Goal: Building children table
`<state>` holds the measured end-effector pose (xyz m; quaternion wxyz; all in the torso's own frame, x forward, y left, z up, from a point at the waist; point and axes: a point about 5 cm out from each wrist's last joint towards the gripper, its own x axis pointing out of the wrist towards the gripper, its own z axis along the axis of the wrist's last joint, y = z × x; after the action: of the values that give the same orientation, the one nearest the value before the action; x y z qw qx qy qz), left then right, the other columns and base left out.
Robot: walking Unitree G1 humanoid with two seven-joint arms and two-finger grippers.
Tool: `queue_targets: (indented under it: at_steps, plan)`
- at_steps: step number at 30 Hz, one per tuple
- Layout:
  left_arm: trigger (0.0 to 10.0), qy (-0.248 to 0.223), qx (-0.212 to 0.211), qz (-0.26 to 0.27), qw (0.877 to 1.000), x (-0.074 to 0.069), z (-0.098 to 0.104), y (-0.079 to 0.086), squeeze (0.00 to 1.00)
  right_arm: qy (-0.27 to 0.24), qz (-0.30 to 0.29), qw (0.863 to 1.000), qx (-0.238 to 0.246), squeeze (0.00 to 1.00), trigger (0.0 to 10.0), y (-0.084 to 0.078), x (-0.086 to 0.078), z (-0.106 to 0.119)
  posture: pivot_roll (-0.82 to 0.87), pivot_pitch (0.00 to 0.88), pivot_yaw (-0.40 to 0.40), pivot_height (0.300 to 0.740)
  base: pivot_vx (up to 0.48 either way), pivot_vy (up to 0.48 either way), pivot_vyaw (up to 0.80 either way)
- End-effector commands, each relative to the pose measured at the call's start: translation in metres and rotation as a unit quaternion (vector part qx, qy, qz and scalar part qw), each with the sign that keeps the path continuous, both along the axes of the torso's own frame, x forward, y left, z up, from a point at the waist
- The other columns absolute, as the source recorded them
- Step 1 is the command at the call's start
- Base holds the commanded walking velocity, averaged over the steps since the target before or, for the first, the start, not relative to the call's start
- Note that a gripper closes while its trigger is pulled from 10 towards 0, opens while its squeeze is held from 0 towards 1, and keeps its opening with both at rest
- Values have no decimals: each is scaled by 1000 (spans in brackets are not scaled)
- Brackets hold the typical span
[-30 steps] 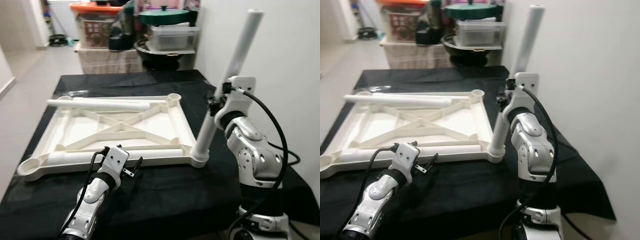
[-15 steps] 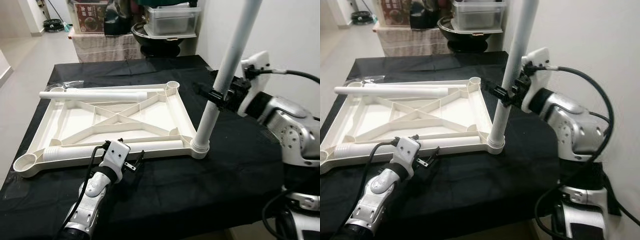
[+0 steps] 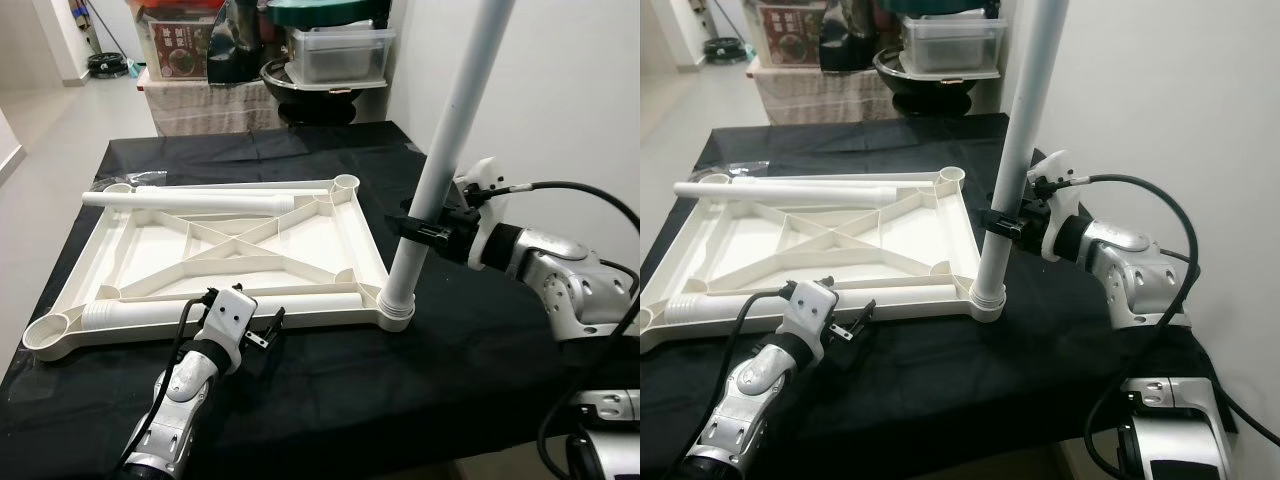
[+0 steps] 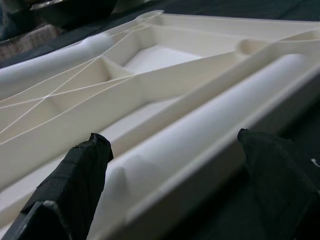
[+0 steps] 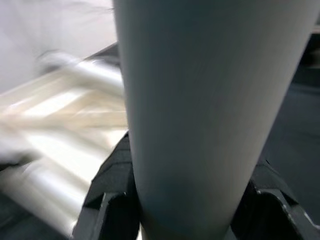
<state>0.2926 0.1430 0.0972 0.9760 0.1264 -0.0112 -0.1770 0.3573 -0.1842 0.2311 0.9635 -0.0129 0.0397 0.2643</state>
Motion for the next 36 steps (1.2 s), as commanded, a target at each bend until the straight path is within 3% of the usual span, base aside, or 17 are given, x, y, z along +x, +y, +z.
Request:
queue_targets:
  at_steps: [1, 4, 6, 9, 10, 12, 13, 15, 16, 19, 20, 23, 31, 32, 34, 35, 36]
  plan:
    - [10000, 9, 4, -2, 1000, -1, -4, 0, 0, 64, -185, 981, 5, 0, 0, -15, 7, -30, 0, 0, -49, 740, 0, 0, 0]
    - [10000, 8, 4, -4, 1000, 0, -3, -1, 0, 69, -283, 956, 37, 0, 0, -20, 4, -35, 0, 0, -49, 740, 0, 0, 0]
    - [10000, 7, 4, -5, 1000, 0, -2, -2, 0, 85, -391, 913, 75, 0, 0, -17, -14, -46, -6, 0, -49, 740, 0, 0, 0]
    - [10000, 8, 4, -5, 1000, 0, -3, -2, 0, 95, -382, 915, 92, 0, 0, -1, -22, -51, -12, 0, -45, 740, 0, 0, 0]
    - [10000, 9, 3, -6, 1000, 0, -4, -3, 0, 88, -330, 935, 96, 0, 10000, 29, -31, -51, -13, 0, -44, 740, 0, 0, 0]
    - [10000, 10, 2, -8, 1000, 0, -4, -4, 0, 59, -295, 948, 109, 0, 10000, 39, -34, -44, -18, 0, -43, 740, 0, 0, 0]
    - [10000, 10, 2, -9, 1000, 0, -4, -5, 0, 40, -262, 956, 123, 808, 10000, 46, -36, -38, -18, 0, -44, 740, 0, 0, 0]
    - [10000, 10, 2, -9, 1000, 0, -4, -5, 0, 40, -262, 956, 123, 808, 10000, 46, -36, -38, -18, 0, -44, 740, 0, 0, 0]
    - [10000, 9, 2, -9, 1000, 1, -4, -5, 0, 28, -229, 964, 130, 1000, 10000, 48, -34, -31, -19, 0, -49, 740, 0, 0, 0]
    - [10000, 8, 0, -7, 1000, 1, -3, -4, 0, 20, -184, 973, 135, 1000, 10000, 47, -29, -21, -18, 0, -50, 740, 0, 0, 0]
    - [10000, 8, -1, -6, 1000, 2, -3, -4, 0, 1, -102, 986, 133, 0, 10000, 42, -21, -7, -26, 0, -49, 740, 0, 0, 0]
    - [10000, 9, -2, -9, 1000, 2, -4, -7, 0, -61, 76, 993, 63, 0, 10000, 18, -18, 21, -25, 0, -51, 740, 0, 0, 0]
    - [10000, 5, -7, 3, 1000, 4, -3, -6, 0, -21, 170, 985, -35, 0, 10000, 4, -20, 2, -13, 0, -68, 740, 0, 0, 0]
    - [10000, 5, -8, 3, 1000, 3, -3, -6, 0, -6, 201, 979, -44, 0, 4000, 8, -23, -5, -12, 0, -69, 740, 0, 0, 0]
    - [10000, 5, -8, 3, 1000, 3, -3, -6, 0, -3, 210, 977, -45, 0, 4000, 9, -24, -7, -12, 0, -69, 740, 0, 0, 0]
    - [10000, 7, -9, 4, 1000, 3, -3, -6, 0, 1, 214, 976, -48, 0, 0, 12, -24, -11, -12, 0, -70, 740, 0, 0, 0]
    - [10000, 7, -9, 4, 1000, 3, -3, -6, 0, 1, 214, 976, -48, 0, 0, 12, -24, -11, -12, 0, -70, 740, 0, 0, 0]
